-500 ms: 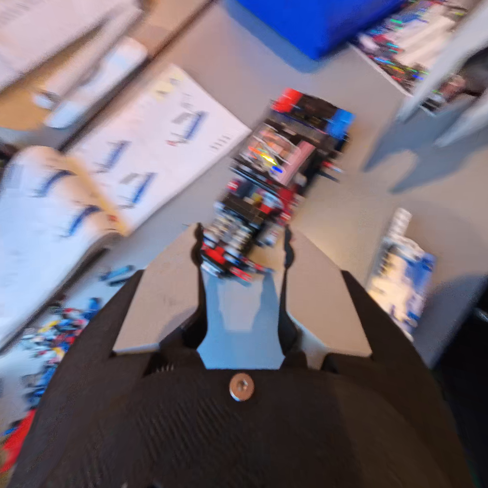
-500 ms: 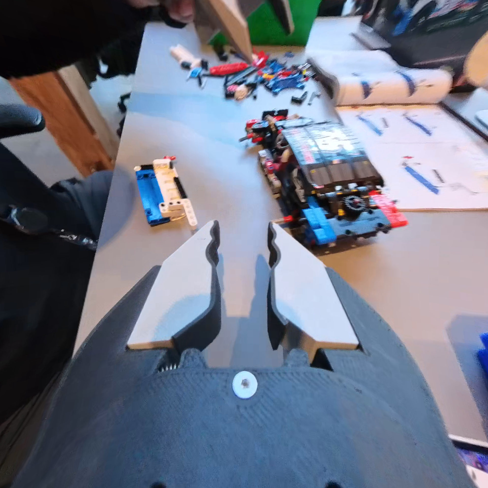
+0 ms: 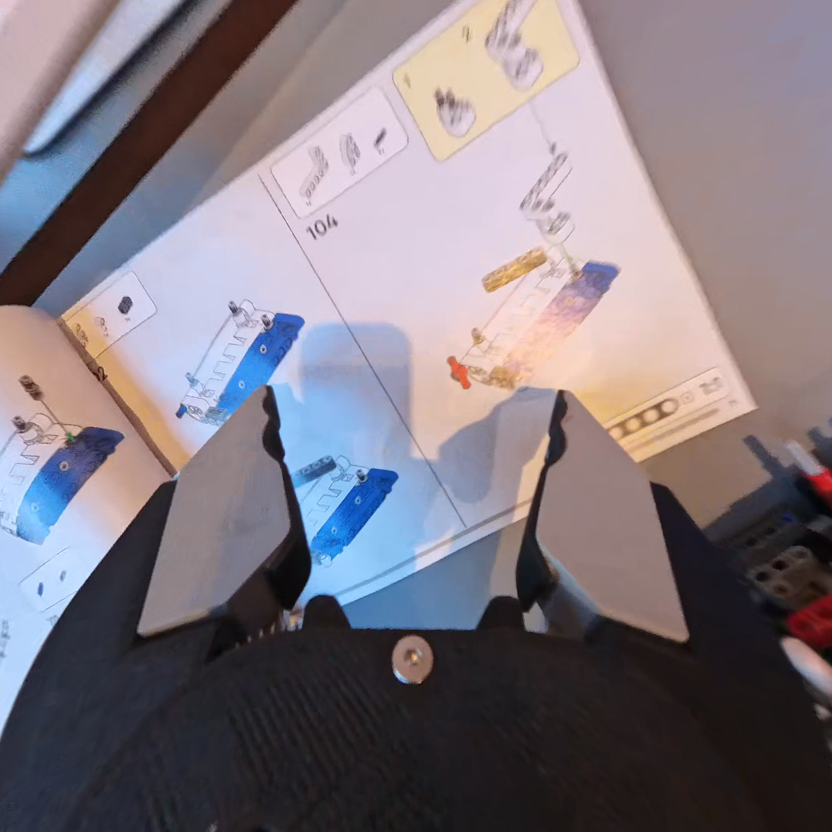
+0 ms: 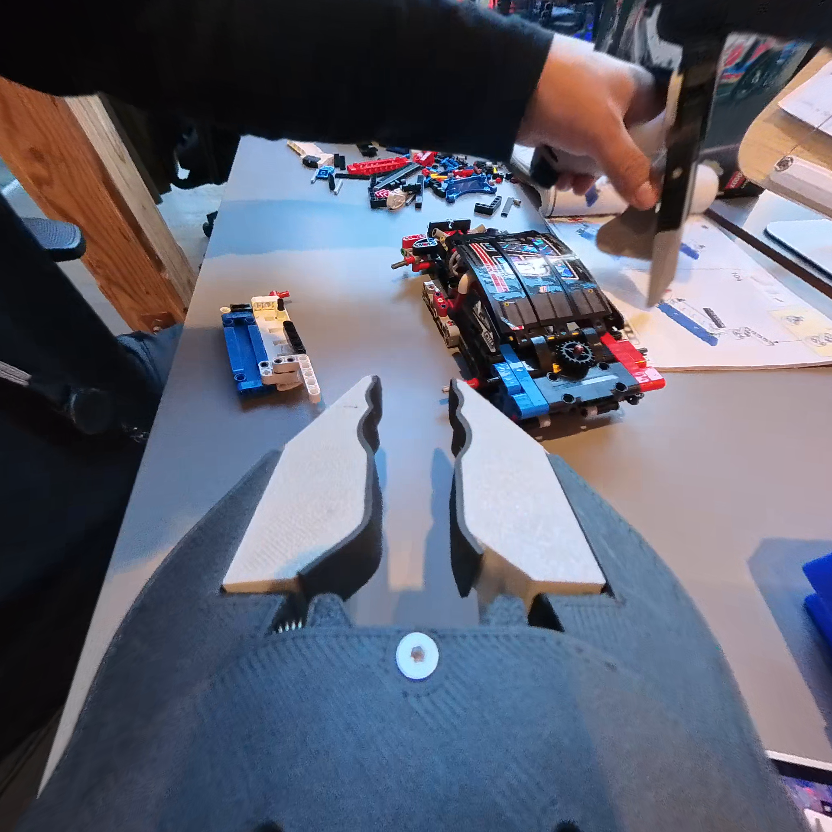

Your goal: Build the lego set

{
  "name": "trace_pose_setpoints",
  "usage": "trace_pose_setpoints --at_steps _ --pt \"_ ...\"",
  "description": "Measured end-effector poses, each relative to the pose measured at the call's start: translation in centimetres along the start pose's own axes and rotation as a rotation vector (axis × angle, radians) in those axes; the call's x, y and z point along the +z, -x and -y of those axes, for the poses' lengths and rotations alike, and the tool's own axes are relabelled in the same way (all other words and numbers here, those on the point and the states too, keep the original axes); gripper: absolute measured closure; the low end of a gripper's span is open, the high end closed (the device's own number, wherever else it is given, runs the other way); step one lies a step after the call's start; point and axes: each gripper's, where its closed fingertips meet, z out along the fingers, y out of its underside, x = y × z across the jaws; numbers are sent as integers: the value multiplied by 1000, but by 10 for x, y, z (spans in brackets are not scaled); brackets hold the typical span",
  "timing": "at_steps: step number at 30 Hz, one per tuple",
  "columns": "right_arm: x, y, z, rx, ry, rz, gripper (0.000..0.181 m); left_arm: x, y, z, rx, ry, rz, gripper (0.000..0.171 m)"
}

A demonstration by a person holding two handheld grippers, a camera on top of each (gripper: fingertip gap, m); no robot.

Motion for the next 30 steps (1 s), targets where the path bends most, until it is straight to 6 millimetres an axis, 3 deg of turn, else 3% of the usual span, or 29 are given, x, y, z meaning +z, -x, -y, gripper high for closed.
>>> trace_pose_setpoints --at_steps 1,6,15,19,24,28,30 --pt "0 0 0 1 -4 1 154 5 -1 -8 14 33 3 54" --pt "-2 -3 1 40 -33 19 156 8 -7 -5 -53 -90 -72 59" --pt "0 0 -2 40 -24 24 159 8 -6 -6 -45 -45 -80 59" --pt "2 2 -4 28 -10 23 159 6 0 -7 -58 -92 -79 71" --pt "2 3 -3 26 -14 23 160 2 12 -8 -95 -132 -60 112" --pt "1 4 -3 26 -13 26 159 0 15 -10 -81 -149 -43 165" --pt "1 3 -3 23 -7 20 160 0 16 -11 -58 -162 -23 171"
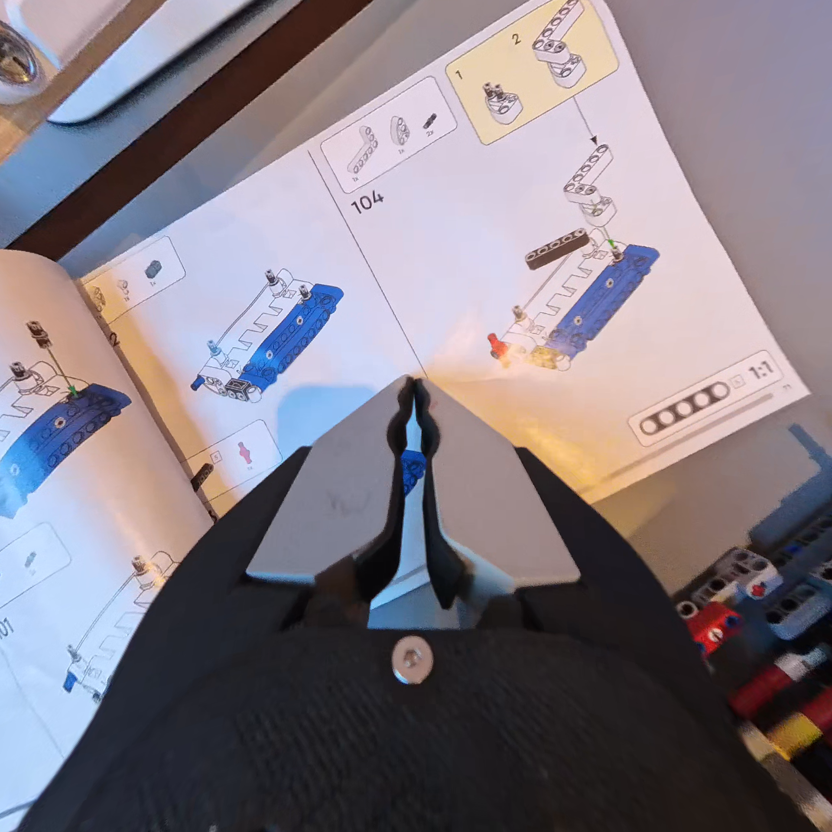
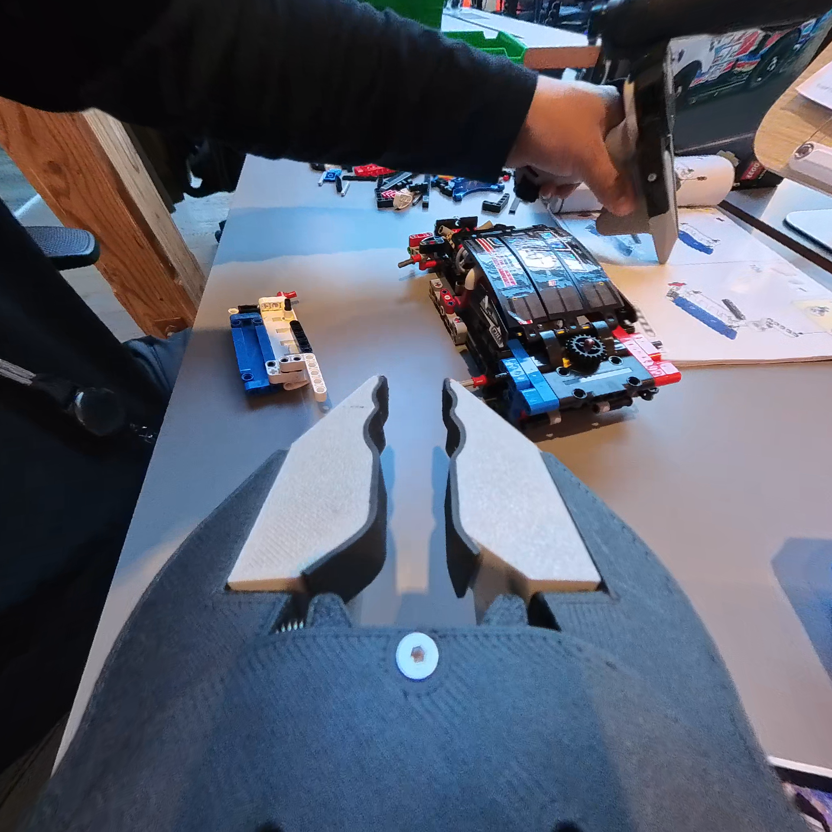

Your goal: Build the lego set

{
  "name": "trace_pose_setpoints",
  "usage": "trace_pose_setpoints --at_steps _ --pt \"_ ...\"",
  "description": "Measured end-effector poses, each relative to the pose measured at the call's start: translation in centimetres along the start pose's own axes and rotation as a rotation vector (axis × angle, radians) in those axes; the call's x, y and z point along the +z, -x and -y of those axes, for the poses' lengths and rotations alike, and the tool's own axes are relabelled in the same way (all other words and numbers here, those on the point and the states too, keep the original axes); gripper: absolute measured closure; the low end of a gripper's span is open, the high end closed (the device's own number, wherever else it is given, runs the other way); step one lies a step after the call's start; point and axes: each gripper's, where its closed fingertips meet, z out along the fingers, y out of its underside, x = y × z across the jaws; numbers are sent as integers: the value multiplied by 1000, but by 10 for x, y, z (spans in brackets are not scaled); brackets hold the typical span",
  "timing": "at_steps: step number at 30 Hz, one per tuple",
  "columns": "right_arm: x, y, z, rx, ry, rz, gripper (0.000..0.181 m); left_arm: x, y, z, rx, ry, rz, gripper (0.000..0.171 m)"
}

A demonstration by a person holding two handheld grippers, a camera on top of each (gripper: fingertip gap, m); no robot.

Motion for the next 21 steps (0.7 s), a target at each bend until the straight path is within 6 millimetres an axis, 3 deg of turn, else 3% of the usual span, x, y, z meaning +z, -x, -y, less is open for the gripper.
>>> trace_pose_setpoints --at_steps 3,9,12,13,15,16,18,21 --pt "-4 -14 4 -9 22 -70 159 0 0 0 -4 1 -6 171" --pt "-3 -70 44 40 85 -145 146 -2 -1 -1 -22 26 -21 171" --pt "3 -85 62 28 36 -160 148 -21 -32 9 -102 38 -229 171" --pt "5 -84 66 32 15 -150 148 -30 -39 19 -117 -8 -252 164" --pt "8 -82 65 31 -15 -141 151 -35 -49 23 -92 -8 -238 63" --pt "10 -82 62 29 -16 -142 152 -31 -53 18 -70 37 -216 58" --pt "12 -80 55 30 -9 -142 152 -18 -58 8 -3 109 -161 71" --pt "10 -76 52 25 -14 -138 153 2 -55 -4 50 184 -75 68"
